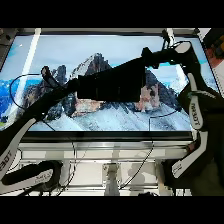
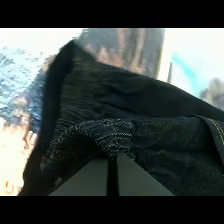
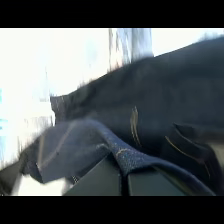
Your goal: Fold the clothes and pants, and hang the long-sleeved shirts on hangers.
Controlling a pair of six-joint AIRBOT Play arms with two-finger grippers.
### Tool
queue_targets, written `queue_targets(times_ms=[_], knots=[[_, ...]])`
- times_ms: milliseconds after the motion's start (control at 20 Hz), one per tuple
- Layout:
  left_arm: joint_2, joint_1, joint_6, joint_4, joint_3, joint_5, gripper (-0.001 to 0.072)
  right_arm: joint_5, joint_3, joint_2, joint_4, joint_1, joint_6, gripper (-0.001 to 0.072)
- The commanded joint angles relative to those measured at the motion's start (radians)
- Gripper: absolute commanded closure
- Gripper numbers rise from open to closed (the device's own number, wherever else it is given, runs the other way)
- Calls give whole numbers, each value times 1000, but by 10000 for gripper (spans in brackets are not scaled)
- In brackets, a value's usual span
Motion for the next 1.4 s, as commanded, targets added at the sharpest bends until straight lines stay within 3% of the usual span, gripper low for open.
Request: queue_targets(times_ms=[0, 100, 150, 200, 250, 300, 500, 650, 750, 850, 950, 1050, 1150, 1350], knots=[[-85, -5, -122, 0, 16, -145, 685, -122, 143, -128, -11, 35, 60, 700], [-109, -5, -228, 1, 16, -250, 684, -246, 144, -155, -11, 50, 98, 674], [-121, -5, -301, 1, 16, -323, 669, -318, 144, -161, -12, 54, 98, 587], [-130, -5, -360, 6, 16, -396, 529, -397, 144, -163, -11, 58, 106, 498], [-136, -5, -408, 12, 16, -474, 319, -449, 145, -162, -9, 58, 120, 461], [-138, -4, -433, 13, 16, -514, 196, -467, 147, -162, -10, 55, 121, 317], [-135, 9, -454, 140, 34, -527, 182, -336, 147, -162, -14, 21, 120, 194], [-98, 24, -552, 372, 85, -503, 183, -133, 147, -158, -10, -44, 121, 194], [-37, 54, -679, 623, 129, -420, 183, 72, 147, -159, -4, -108, 117, 156], [50, 83, -866, 891, 154, -356, 183, 275, 146, -166, 16, -168, 70, 135], [148, 102, -1064, 1088, 156, -354, 183, 395, 146, -188, 53, -192, 33, 71], [237, 102, -1195, 1241, 156, -354, 183, 459, 146, -220, 51, -188, 6, 38], [305, 78, -1235, 1367, 156, -349, 184, 489, 145, -256, 45, -179, 2, 37], [356, 26, -1242, 1379, 154, -261, 184, 492, 145, -315, 46, -140, -16, 31]])
